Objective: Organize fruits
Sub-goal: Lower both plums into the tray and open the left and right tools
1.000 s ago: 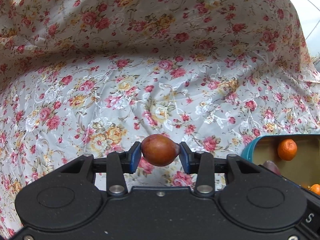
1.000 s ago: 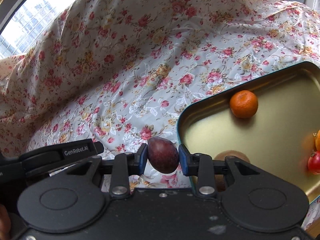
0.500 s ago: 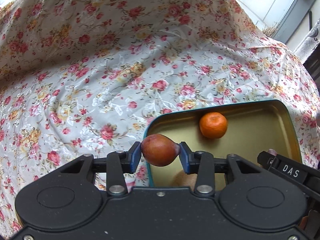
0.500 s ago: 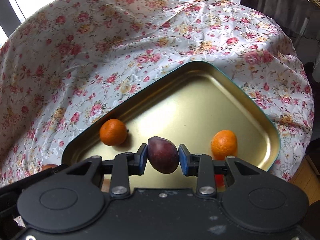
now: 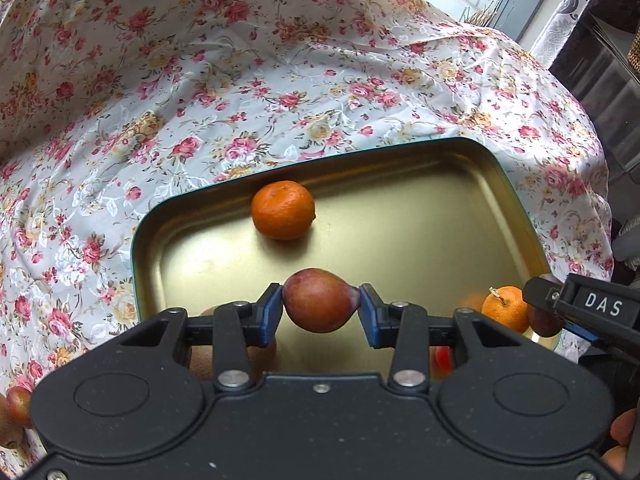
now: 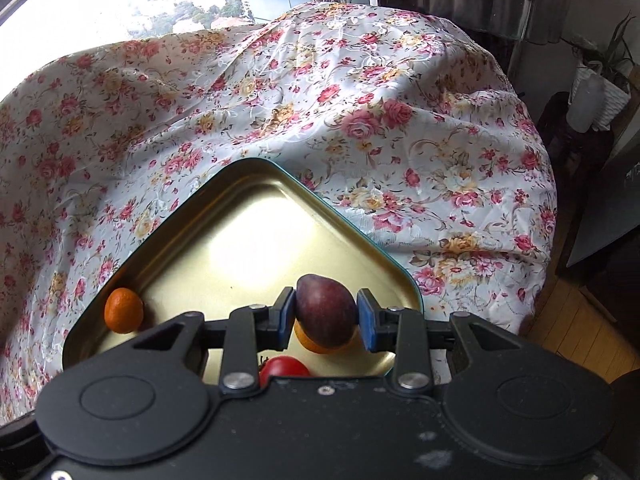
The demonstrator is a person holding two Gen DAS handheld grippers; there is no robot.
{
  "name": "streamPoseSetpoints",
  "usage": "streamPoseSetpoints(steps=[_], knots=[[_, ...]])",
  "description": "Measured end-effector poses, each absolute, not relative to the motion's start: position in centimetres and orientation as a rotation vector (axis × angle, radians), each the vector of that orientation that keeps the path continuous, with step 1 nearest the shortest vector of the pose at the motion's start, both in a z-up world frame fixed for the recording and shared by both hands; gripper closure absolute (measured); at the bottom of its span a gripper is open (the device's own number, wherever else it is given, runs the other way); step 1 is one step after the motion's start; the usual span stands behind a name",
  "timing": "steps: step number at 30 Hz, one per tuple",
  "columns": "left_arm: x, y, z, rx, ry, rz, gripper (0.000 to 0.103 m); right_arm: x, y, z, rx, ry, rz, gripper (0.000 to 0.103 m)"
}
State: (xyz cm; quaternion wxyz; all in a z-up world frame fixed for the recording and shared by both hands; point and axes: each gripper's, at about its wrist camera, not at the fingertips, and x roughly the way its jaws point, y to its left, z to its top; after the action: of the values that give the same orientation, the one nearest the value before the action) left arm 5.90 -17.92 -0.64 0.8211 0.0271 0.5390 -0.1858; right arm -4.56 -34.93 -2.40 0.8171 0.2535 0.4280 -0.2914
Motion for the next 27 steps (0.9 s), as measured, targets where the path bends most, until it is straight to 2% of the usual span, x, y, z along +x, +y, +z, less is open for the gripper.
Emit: streamPoseSetpoints(steps=[9, 14, 27], knots=[[5.6, -18.4, -0.9, 0.089, 1.14, -0.386, 0.053, -5.2, -35.1, -1.7, 0.543, 0.891, -0.614, 0.068], [5.8, -17.8, -0.7, 0.077, 1.14, -0.381, 0.044, -4.6, -34.3, -1.6, 0.529, 0.899, -0.587, 0.068], [6.6, -14.3, -0.3, 0.052, 1.15, -0.304, 0.044, -3.4, -32.2, -1.2, 0.562, 0.903, -0.526, 0.067]])
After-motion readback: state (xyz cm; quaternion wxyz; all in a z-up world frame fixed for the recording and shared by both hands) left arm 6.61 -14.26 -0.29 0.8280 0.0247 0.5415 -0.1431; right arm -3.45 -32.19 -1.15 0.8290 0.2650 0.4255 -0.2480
